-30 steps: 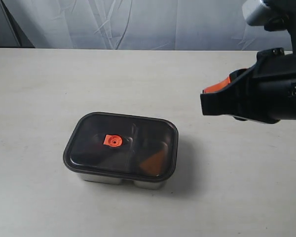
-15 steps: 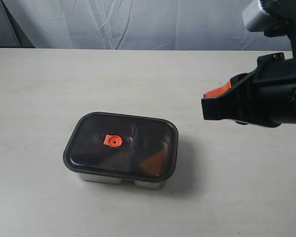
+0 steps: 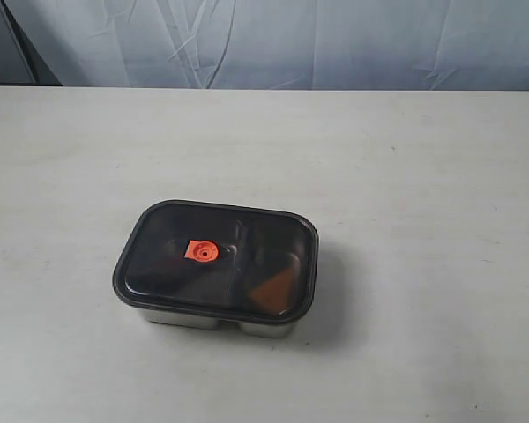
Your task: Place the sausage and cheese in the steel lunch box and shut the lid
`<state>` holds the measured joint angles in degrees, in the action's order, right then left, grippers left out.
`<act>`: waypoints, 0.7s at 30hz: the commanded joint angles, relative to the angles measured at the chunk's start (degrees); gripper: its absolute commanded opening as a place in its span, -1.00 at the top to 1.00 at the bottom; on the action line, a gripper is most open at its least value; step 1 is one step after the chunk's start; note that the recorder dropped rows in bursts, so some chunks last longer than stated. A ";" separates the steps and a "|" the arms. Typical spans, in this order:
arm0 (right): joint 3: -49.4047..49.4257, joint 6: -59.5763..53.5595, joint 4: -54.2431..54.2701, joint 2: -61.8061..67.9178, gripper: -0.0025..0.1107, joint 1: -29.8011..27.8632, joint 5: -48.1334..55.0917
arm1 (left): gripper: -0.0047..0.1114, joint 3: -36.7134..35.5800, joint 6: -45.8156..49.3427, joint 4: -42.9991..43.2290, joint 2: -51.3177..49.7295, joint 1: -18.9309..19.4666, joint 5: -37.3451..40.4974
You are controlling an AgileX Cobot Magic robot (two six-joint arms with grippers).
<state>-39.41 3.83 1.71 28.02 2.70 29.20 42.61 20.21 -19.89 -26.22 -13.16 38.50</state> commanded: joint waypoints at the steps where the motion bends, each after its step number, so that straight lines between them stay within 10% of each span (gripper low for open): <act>1: 4.27 -0.87 -0.36 -9.43 0.97 -7.63 3.77 | 0.92 -0.27 -0.31 0.05 0.48 -0.05 -0.63; 21: 29.43 -0.87 0.15 -23.40 0.97 -7.86 -3.18 | 0.92 -0.27 -0.31 0.05 0.48 -0.05 -0.63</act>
<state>-12.79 3.41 1.70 6.17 -4.86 27.37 42.61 20.21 -19.68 -26.22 -13.16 38.50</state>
